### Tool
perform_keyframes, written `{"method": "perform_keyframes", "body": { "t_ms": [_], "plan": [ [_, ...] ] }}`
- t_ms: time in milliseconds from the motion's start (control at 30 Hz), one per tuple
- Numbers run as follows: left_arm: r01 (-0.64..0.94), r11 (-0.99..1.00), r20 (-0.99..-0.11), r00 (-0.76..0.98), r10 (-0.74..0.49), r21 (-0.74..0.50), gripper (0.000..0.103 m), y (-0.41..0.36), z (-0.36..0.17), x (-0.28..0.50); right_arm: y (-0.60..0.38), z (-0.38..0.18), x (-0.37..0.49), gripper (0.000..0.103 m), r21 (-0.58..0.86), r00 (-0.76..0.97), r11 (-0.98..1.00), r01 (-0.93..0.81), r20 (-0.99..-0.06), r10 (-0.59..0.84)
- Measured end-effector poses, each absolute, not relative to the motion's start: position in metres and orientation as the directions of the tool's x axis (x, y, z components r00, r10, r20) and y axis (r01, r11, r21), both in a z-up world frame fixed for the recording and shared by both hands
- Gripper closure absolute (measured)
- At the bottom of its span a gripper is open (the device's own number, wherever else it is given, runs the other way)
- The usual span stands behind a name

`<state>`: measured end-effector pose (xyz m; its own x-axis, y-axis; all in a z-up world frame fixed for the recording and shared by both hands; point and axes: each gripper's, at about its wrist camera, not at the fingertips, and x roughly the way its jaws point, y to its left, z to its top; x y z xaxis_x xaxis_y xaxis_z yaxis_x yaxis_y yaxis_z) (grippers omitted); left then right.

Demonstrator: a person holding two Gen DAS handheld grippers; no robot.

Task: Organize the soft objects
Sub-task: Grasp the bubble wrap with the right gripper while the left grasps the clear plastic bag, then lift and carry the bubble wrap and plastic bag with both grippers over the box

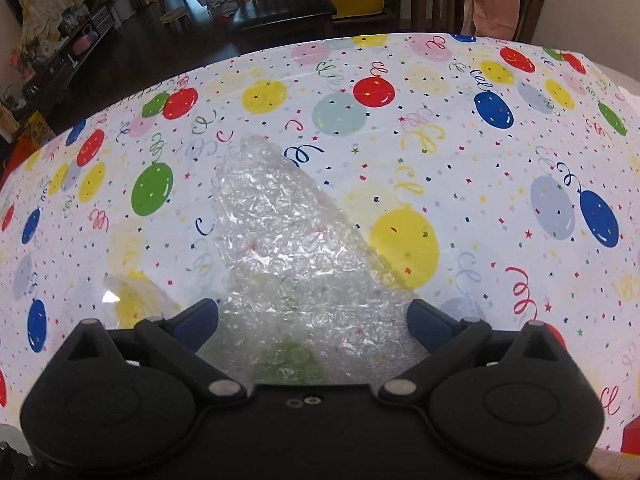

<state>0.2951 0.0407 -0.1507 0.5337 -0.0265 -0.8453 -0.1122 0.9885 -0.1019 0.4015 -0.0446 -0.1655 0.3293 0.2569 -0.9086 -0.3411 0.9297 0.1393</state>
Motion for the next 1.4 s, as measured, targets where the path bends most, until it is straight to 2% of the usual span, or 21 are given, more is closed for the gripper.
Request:
{"method": "perform_keyframes", "body": {
  "t_ms": [67,167,267,367,433,533,733,1033,1400],
  "plan": [
    [-0.116,0.99,-0.846,0.533,-0.004,-0.078,0.037,0.04,-0.151,0.296,-0.041,-0.166,0.399,0.005,0.1,0.339,0.926,-0.364,-0.912,0.232],
    [-0.109,0.992,-0.842,0.539,0.008,-0.061,0.048,0.042,-0.152,0.296,-0.037,-0.167,0.393,0.013,0.039,0.366,0.919,-0.392,-0.91,0.194],
    [-0.114,0.992,-0.837,0.547,0.025,-0.045,0.062,0.044,-0.153,0.294,-0.039,-0.165,0.389,0.021,0.035,0.38,0.918,-0.394,-0.904,0.198],
    [-0.137,0.989,-0.83,0.557,0.034,-0.051,0.069,0.049,-0.153,0.292,-0.04,-0.16,0.386,0.039,0.036,0.391,0.919,-0.392,-0.898,0.202],
    [-0.153,0.987,-0.828,0.56,0.039,-0.057,0.071,0.052,-0.153,0.291,-0.039,-0.157,0.383,0.061,0.039,0.394,0.917,-0.396,-0.895,0.208],
    [-0.171,0.983,-0.828,0.559,0.042,-0.066,0.073,0.056,-0.154,0.29,-0.04,-0.154,0.381,0.081,0.056,0.391,0.918,-0.393,-0.893,0.222],
    [-0.19,0.978,-0.826,0.562,0.038,-0.084,0.075,0.061,-0.152,0.289,-0.046,-0.135,0.371,0.087,0.107,0.399,0.91,-0.4,-0.873,0.279],
    [-0.213,0.969,-0.802,0.597,0.025,-0.128,0.075,0.07,-0.138,0.279,-0.057,-0.086,0.341,0.088,0.193,0.432,0.881,-0.433,-0.813,0.39],
    [-0.191,0.965,-0.759,0.651,-0.012,-0.18,0.075,0.073,-0.093,0.254,-0.085,-0.02,0.297,0.088,0.255,0.437,0.84,-0.479,-0.761,0.48]
  ]
}}
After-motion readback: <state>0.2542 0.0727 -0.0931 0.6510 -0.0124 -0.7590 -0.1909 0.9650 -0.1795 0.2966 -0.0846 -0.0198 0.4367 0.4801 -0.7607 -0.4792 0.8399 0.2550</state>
